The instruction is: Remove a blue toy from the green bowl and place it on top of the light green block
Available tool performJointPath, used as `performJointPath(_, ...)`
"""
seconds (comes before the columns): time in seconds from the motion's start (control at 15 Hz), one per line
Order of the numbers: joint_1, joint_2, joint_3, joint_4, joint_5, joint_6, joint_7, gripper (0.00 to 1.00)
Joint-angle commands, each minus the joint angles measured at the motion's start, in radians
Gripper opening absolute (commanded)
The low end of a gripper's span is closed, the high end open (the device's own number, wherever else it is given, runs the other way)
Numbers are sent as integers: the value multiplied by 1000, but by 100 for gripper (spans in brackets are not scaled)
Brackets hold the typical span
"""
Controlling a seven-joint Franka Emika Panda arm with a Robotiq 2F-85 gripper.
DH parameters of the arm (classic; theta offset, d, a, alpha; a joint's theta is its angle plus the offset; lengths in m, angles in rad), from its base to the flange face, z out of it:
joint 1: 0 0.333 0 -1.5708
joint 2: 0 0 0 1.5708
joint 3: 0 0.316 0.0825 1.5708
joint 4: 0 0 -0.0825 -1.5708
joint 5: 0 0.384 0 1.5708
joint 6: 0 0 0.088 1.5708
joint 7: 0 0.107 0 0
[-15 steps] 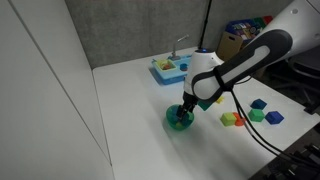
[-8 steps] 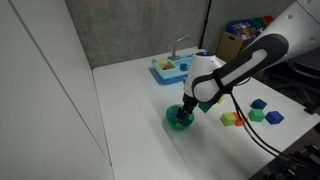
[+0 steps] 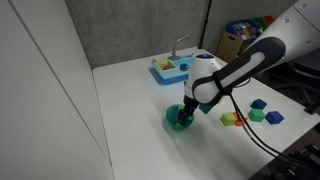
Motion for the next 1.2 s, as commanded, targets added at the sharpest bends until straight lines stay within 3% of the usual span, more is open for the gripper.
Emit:
performJointPath(0.0,-6,14,3,29,6,-11,-19,58)
performJointPath(0.13,-7,-1,4,24,10,-14,-13,43)
performJointPath(0.27,-7,-26,5,14,14,-18,-5,38)
performJointPath(0.47,-18,-83,20,-13,27,-21,-9,21)
performJointPath(0.8,-41,-210,42,-62,65,-16,-18,8)
performJointPath(1.13,-86,-342,16,-132,108,-7,-17,9)
